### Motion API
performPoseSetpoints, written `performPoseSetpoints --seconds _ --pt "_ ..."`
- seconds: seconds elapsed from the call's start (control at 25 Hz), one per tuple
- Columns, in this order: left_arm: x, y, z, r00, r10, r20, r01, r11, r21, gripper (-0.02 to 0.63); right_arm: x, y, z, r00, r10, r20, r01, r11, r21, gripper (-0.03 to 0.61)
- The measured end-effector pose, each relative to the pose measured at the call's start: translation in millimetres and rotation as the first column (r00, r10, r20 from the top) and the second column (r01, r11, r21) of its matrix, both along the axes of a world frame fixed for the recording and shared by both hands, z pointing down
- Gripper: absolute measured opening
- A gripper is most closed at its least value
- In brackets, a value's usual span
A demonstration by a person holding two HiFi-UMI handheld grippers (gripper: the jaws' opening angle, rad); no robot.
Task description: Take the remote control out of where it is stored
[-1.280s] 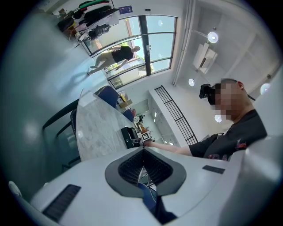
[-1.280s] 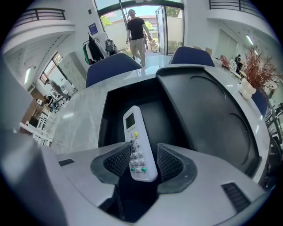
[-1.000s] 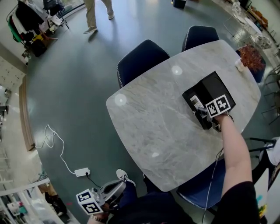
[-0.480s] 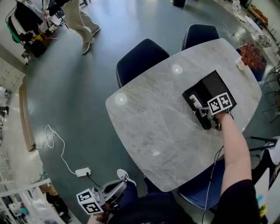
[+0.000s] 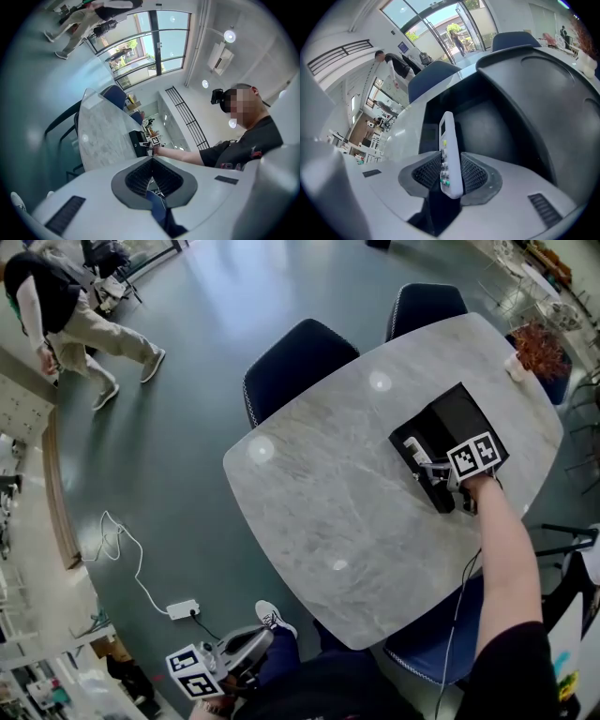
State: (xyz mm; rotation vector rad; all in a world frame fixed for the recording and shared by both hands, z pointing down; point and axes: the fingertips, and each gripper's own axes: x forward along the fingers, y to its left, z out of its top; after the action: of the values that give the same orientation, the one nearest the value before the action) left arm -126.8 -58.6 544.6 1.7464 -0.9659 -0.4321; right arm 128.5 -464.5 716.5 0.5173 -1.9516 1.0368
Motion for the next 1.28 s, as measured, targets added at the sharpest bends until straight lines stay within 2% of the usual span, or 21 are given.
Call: performPoseSetpoints --seconds 0.2,0.4,0.6,0.84,0.96,1.08,1.28 --pt "3.1 -3.2 -0.5 1.000 0.013 0.003 -0.013 1.000 0.005 0.006 2.2 -2.8 -1.5 1.000 0.020 0.004 -0.020 0.999 0.028 0.126" --pt "2.5 -0.5 -0.5 1.000 0.017 0.006 -0.017 1.000 0.011 0.005 7.4 -8.0 -13.0 0.988 0.140 0.063 -0.143 0.988 0.058 0.112" --pt "-0.4 0.1 -4.6 1.000 0.025 0.004 -0.025 0.999 0.025 0.005 12.9 -12.1 -32.7 0.949 0.271 0.159 -0.283 0.957 0.059 0.110" --pt "-4.7 1.9 -7.5 0.999 0.046 0.001 -0.046 0.998 0.042 0.006 24.8 -8.1 -56.2 0.896 0.363 0.255 -0.390 0.919 0.061 0.110" --pt "-6.1 3.7 -10.1 0.998 0.060 0.003 -0.060 0.997 0.052 0.005 31.1 -3.1 -69.4 0.858 0.411 0.308 -0.450 0.891 0.065 0.110" --pt "-7.0 5.8 -15.4 0.996 0.086 0.004 -0.086 0.994 0.069 0.005 35.2 3.6 -86.7 0.797 0.467 0.383 -0.528 0.846 0.068 0.109" --pt "-6.9 12.3 -22.6 0.991 0.135 0.002 -0.135 0.986 0.098 0.005 44.7 28.2 -123.1 0.642 0.554 0.530 -0.671 0.740 0.039 0.109"
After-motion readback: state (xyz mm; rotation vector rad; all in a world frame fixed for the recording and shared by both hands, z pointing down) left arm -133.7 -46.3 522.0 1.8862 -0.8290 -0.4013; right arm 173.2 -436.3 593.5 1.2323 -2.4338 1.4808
